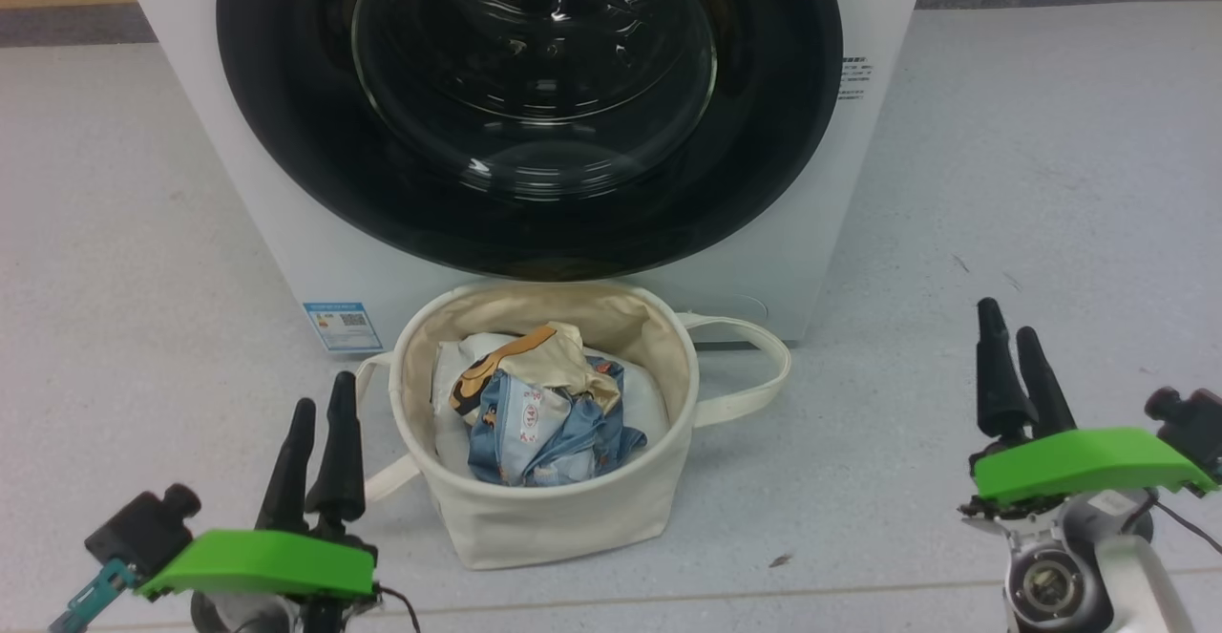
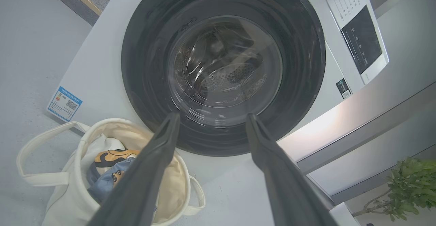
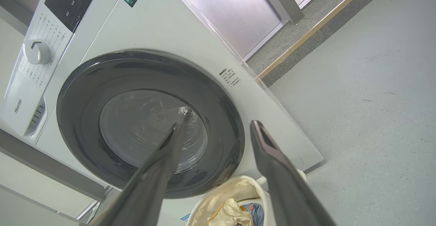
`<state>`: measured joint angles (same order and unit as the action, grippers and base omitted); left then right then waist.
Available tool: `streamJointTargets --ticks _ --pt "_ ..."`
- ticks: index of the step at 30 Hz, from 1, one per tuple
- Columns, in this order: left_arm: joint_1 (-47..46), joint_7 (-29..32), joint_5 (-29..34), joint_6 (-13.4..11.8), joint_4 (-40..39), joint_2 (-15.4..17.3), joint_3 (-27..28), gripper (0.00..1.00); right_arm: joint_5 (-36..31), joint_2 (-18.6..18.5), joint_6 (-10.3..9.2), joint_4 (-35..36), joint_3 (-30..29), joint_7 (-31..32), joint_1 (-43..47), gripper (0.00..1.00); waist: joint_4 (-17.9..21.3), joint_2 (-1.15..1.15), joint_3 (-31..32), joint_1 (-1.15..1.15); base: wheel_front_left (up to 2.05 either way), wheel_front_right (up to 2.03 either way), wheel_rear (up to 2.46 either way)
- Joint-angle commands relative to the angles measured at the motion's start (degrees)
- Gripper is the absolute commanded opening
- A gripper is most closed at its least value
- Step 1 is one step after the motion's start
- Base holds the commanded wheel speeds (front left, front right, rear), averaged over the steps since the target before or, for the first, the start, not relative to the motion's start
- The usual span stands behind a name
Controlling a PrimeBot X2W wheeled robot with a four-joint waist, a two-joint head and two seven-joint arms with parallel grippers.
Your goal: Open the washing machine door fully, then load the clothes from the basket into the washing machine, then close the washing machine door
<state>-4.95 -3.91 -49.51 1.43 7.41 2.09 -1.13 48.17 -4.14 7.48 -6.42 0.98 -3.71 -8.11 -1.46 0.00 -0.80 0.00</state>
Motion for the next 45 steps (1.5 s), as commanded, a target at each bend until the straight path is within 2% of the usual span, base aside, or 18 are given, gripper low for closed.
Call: streamJointTargets --ticks 1,15,25,37,45 --pt "-3.1 -0.9 2.4 -0.6 -2.8 0.6 0.5 1.0 -2.4 -0.6 0.01 2.5 1.2 -1.0 -3.1 1.0 -0.1 0.0 -0.1 0.0 0.0 0.0 0.0" --pt "-3.4 -3.2 15.3 -3.6 -1.7 1.1 -2.9 1.0 -13.7 -0.4 0.01 1.2 4.9 -3.4 -3.3 1.0 -0.6 0.0 -0.2 0.0 0.0 0.0 0.0" --pt "-4.0 -4.9 22.5 -5.1 2.8 1.4 -5.1 1.0 -21.5 0.2 0.01 -1.0 4.7 -5.1 -3.2 1.0 -0.8 0.0 -0.2 0.0 0.0 0.0 0.0" --pt "-4.8 -6.7 30.0 -7.6 7.7 1.4 -6.9 1.0 -30.7 1.1 0.01 -6.4 3.8 -6.9 -3.2 1.0 -0.9 0.0 -0.3 0.0 0.0 0.0 0.0" --pt "-5.5 -8.1 34.2 -8.4 10.1 1.1 -8.0 1.0 -35.6 1.3 0.01 -5.4 4.8 -8.3 -3.6 1.0 -1.1 0.0 -0.3 0.0 0.0 0.0 0.0"
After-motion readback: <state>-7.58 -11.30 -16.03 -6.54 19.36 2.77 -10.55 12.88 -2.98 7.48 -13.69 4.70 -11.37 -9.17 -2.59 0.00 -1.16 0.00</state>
